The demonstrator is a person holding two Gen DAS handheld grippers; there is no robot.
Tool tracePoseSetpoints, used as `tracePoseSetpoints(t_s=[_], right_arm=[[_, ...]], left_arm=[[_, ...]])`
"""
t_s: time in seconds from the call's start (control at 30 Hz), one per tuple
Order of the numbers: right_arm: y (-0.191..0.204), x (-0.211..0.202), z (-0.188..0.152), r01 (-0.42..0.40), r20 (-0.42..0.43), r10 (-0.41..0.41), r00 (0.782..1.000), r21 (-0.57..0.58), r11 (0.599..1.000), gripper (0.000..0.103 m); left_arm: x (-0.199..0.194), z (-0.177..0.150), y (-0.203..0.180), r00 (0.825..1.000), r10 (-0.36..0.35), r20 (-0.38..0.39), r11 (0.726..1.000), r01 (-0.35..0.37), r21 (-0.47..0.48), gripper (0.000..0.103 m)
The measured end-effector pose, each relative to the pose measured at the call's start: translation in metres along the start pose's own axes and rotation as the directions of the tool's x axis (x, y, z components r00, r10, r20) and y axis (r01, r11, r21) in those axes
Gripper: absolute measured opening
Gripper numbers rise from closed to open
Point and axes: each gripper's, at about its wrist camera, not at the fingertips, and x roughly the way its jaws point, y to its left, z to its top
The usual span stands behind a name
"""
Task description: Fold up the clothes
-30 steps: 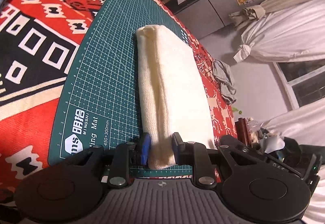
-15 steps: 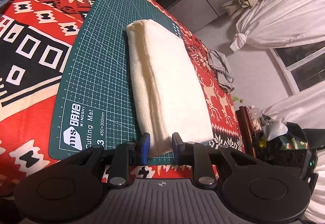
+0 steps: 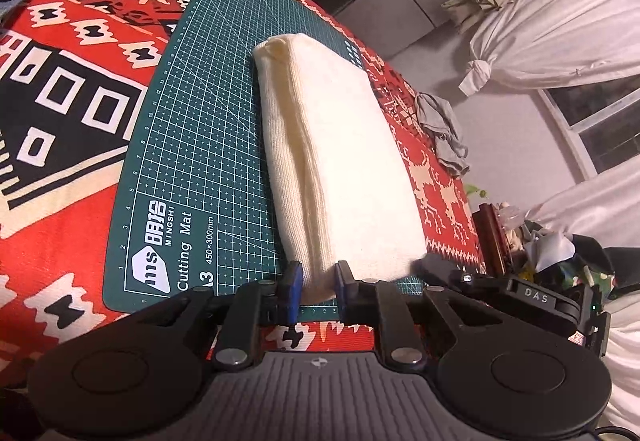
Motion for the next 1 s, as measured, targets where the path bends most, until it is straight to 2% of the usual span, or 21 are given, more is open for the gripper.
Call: tracePoseSetpoints(t_s=[0.13, 0.27, 0.43, 0.7, 1.0], right_arm=[[-0.001, 0.003, -0.002, -0.021, -0.022, 0.022, 1.000, 0.024, 0.999, 0.009], [0.005, 0.033, -0.020, -0.074, -0.114, 0.083, 0.990, 0.079, 0.994, 0.011], [0.003, 0.075, -0.037, -0.096, -0.188, 0.125, 0.974, 0.159, 0.983, 0.015], [-0.006, 0.098, -0.045, -0.150, -0.167, 0.193, 0.967, 0.241, 0.959, 0.020], [-0.013, 0.106, -0.043, -0.200, -0.153, 0.251, 0.956, 0.288, 0.936, 0.020]], left_arm=[[0.000, 0.000, 0.001, 1.000, -0.004, 0.000, 1.000, 0.004, -0.005, 0.017], [0.000, 0.000, 0.002, 1.000, -0.012, 0.000, 1.000, 0.012, -0.017, 0.017], [-0.002, 0.000, 0.002, 1.000, -0.021, -0.003, 0.999, 0.021, -0.030, 0.014], [-0.001, 0.000, 0.009, 0.998, -0.062, -0.003, 0.994, 0.061, -0.091, 0.007], [-0.004, 0.001, 0.017, 0.991, -0.130, 0.001, 0.973, 0.128, -0.193, 0.007]])
